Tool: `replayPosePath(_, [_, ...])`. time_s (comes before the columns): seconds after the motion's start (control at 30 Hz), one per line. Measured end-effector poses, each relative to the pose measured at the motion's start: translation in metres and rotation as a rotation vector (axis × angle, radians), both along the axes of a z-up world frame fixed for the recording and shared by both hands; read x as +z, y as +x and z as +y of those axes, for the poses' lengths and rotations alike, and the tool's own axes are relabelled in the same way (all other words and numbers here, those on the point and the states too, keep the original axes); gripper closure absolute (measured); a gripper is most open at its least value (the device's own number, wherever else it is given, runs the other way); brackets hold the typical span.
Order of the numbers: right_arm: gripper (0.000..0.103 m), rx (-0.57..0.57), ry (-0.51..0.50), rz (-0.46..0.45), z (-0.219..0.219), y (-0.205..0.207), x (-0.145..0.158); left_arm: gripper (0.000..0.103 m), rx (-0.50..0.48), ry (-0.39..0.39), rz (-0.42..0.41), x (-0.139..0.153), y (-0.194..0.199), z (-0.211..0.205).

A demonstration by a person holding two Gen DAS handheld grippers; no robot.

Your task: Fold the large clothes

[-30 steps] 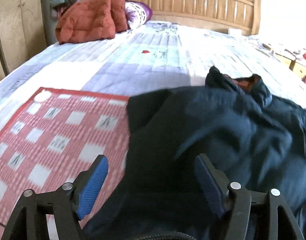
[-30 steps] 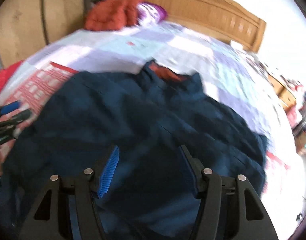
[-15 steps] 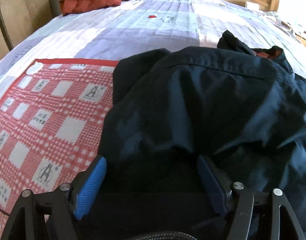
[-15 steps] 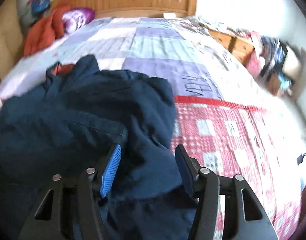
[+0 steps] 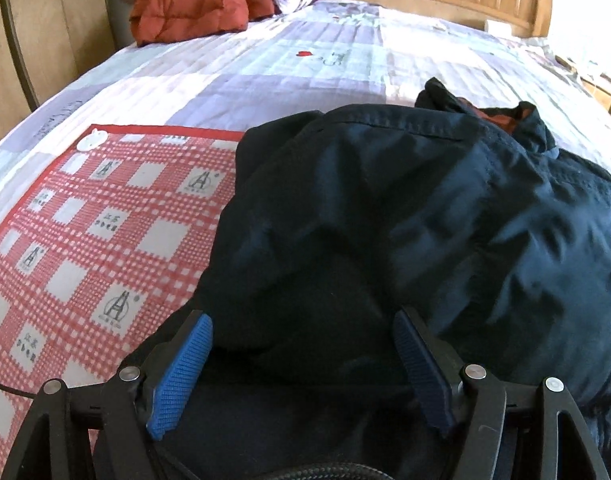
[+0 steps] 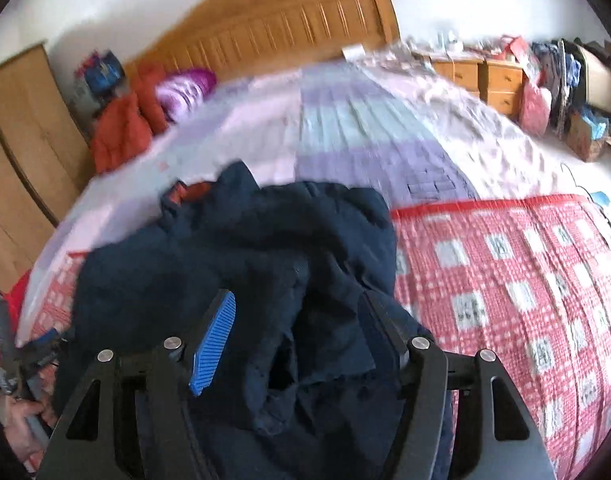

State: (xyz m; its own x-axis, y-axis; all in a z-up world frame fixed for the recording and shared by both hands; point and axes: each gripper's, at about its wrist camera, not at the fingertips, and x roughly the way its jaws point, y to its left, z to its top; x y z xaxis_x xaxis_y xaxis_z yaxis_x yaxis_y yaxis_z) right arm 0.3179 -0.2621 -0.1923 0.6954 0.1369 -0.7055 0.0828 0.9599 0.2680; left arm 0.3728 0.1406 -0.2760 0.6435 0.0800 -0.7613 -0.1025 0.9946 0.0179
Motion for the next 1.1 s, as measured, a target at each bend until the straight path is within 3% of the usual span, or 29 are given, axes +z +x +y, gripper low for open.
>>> replayPosePath(0.07, [0.035,0.046,0.064,0.076,0.005,0.009,-0.014,0.025,-0.001,0.003,0.001,0.000,-0.003,-0.003])
replayPosePath(0.17, [0.039,0.115,0.073,0.214,0.023,0.029,-0.044,0.025,-0.022,0.015,0.003,0.001,-0.008,-0.011])
replayPosePath(0.2, [0.048,0.140,0.115,0.245,0.029,0.035,-0.055,0.025,-0.031,0.021,0.003,0.001,-0.010,-0.013])
replayPosePath(0.23, [0.076,0.136,0.109,0.258,0.034,0.039,-0.061,0.025,-0.043,0.032,0.001,0.002,-0.011,-0.015])
replayPosePath(0.33, [0.090,0.106,0.075,0.175,0.032,0.046,-0.044,0.025,-0.067,0.049,-0.013,0.005,-0.016,-0.018])
replayPosePath(0.4, [0.092,0.105,0.027,0.095,0.032,0.049,-0.021,0.025,-0.066,0.044,-0.022,0.007,-0.017,-0.017])
replayPosePath(0.5, [0.092,0.127,-0.048,0.061,0.033,0.058,-0.012,0.025,-0.045,0.033,-0.018,0.007,-0.018,-0.014])
replayPosePath(0.57, [0.091,0.135,-0.080,0.178,0.030,0.070,-0.043,0.025,-0.037,0.022,-0.008,0.006,-0.017,-0.013])
replayPosePath(0.63, [0.090,0.144,-0.076,0.238,0.027,0.075,-0.060,0.025,-0.043,0.021,-0.010,0.008,-0.018,-0.014])
replayPosePath(0.7, [0.083,0.124,-0.118,0.205,0.026,0.069,-0.049,0.025,-0.058,0.026,-0.030,0.013,-0.017,-0.014])
replayPosePath(0.73, [0.073,0.096,-0.163,0.180,0.026,0.063,-0.040,0.025,-0.068,0.025,-0.046,0.018,-0.015,-0.013])
replayPosePath(0.77, [0.065,0.058,-0.230,0.140,0.028,0.055,-0.030,0.025,-0.072,0.021,-0.059,0.022,-0.013,-0.013])
replayPosePath(0.83, [0.061,-0.006,-0.384,0.020,0.041,0.033,-0.006,0.025,-0.085,0.004,-0.093,0.032,-0.002,-0.014])
replayPosePath(0.87, [0.056,-0.005,-0.415,-0.041,0.050,0.026,0.005,0.025,-0.093,0.004,-0.103,0.036,0.005,-0.016])
replayPosePath(0.93, [0.047,0.083,-0.370,-0.095,0.079,0.027,0.015,0.025,-0.112,0.022,-0.115,0.040,0.024,-0.025])
replayPosePath(1.1, [0.045,0.305,-0.281,-0.036,0.170,0.074,-0.012,0.025,-0.136,0.037,-0.083,0.036,0.077,-0.049])
